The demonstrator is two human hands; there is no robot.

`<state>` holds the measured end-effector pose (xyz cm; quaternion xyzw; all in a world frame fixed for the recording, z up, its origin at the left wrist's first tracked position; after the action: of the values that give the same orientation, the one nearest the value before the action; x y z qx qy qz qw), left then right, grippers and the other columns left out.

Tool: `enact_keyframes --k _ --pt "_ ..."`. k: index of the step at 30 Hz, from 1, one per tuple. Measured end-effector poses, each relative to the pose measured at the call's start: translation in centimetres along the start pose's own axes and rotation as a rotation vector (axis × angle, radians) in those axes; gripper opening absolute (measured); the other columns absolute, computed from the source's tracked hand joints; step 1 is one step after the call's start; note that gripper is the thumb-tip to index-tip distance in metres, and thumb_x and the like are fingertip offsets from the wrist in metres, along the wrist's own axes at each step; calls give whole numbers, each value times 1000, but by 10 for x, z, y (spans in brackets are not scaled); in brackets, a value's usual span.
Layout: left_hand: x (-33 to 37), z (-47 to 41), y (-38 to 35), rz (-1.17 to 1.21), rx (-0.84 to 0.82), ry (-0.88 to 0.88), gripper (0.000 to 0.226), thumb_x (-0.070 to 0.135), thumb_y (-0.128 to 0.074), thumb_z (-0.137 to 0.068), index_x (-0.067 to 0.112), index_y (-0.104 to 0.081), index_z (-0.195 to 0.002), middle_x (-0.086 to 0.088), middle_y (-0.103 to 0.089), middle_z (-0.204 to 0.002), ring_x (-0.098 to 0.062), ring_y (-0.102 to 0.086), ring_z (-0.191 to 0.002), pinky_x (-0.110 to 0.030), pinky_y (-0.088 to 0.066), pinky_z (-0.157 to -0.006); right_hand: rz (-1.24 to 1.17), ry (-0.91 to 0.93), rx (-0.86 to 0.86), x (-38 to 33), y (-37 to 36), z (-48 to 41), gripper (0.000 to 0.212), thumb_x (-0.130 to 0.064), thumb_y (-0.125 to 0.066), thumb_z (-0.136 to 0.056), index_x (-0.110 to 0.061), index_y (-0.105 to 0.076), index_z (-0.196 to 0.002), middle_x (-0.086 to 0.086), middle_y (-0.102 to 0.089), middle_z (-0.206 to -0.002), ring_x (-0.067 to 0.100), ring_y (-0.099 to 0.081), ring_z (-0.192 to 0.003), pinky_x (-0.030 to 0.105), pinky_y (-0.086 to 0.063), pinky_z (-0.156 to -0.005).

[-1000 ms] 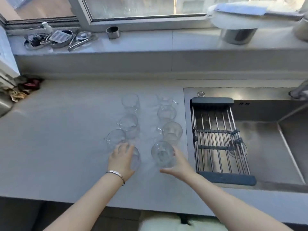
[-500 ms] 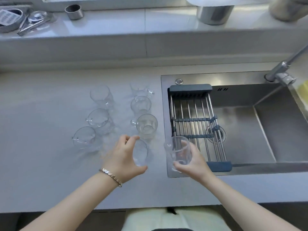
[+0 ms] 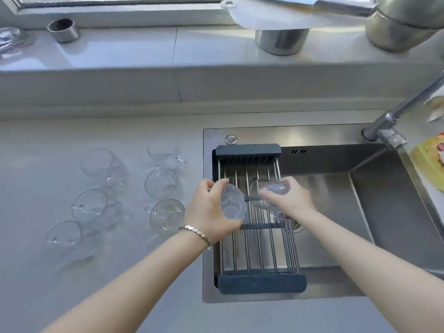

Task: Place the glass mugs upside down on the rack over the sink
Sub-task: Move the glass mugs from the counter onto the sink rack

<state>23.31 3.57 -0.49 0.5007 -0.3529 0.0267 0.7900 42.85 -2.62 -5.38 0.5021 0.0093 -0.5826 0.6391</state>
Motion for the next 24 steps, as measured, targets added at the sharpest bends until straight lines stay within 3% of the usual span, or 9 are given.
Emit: enact_keyframes --k 4,8,12,16,18,20,22,24 --pt "-8 -22 4 37 62 18 84 33 -78 -60 25 -37 -134 1 -37 -113 -17 -45 -110 -30 -52 -86 250 23 -25 -33 -39 -59 79 -66 -63 -61 -23 -44 -124 9 -58 -121 30 -56 -109 38 -52 -85" --pt "-17 -34 6 77 145 54 82 26 -80 -58 21 -43 -132 4 -33 -106 -16 -44 -108 -17 -37 -85 316 -51 -38 -56 -76 -90 79 -63 -64 -67 -20 -40 -129 18 -47 -130 38 -48 -117 41 -48 -91" --pt "-28 -40 8 38 170 44 83 26 -82 -54 19 -47 -130 4 -33 -105 -21 -46 -108 -20 -36 -90 139 48 -113 -63 -84 -93 80 -54 -62 -77 -17 -30 -140 19 -41 -138 36 -42 -125 42 -43 -98" --pt "-29 -42 13 73 139 97 88 33 -84 -50 21 -47 -130 5 -36 -106 -16 -47 -103 -27 -46 -91 -40 266 -187 -54 -50 -72 61 -27 -60 -86 -19 -33 -140 9 -43 -141 22 -48 -124 31 -41 -97" --pt "-24 -43 18 231 119 212 83 35 -86 -52 27 -47 -125 6 -41 -105 -12 -50 -98 -25 -48 -83 -59 387 -283 -41 -30 -49 67 -11 -63 -80 -35 -33 -136 -2 -40 -142 12 -44 -126 22 -42 -94" --pt "-17 -47 16 482 30 356 63 34 -83 -59 33 -48 -112 7 -48 -100 -11 -54 -93 -22 -48 -73 -72 508 -425 -34 -16 -21 89 -12 -72 -72 -56 -21 -130 -17 -31 -145 -3 -35 -130 15 -38 -100" --pt "-5 -54 6 790 -146 464 52 42 -80 -60 23 -56 -102 5 -58 -100 -15 -59 -92 -27 -52 -74 -111 614 -440 -29 -10 0 99 -22 -80 -64 -57 -17 -132 -23 -29 -146 -10 -30 -131 6 -31 -103" --pt "10 -59 -7 956 -309 519 48 48 -75 -62 18 -65 -98 1 -66 -93 -17 -61 -85 -31 -52 -73 -158 701 -327 -23 -2 10 91 -35 -81 -61 -53 -27 -131 -22 -34 -143 -4 -33 -133 8 -29 -106"
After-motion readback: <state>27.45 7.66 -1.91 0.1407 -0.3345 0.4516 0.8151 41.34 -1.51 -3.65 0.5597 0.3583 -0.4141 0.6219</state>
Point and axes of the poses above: each hand's wrist, its own z-axis away from the middle knuckle, its own y-axis out of the back of the hand, x = y × z, the point moved 2 cm from there along -z, towards the middle knuckle
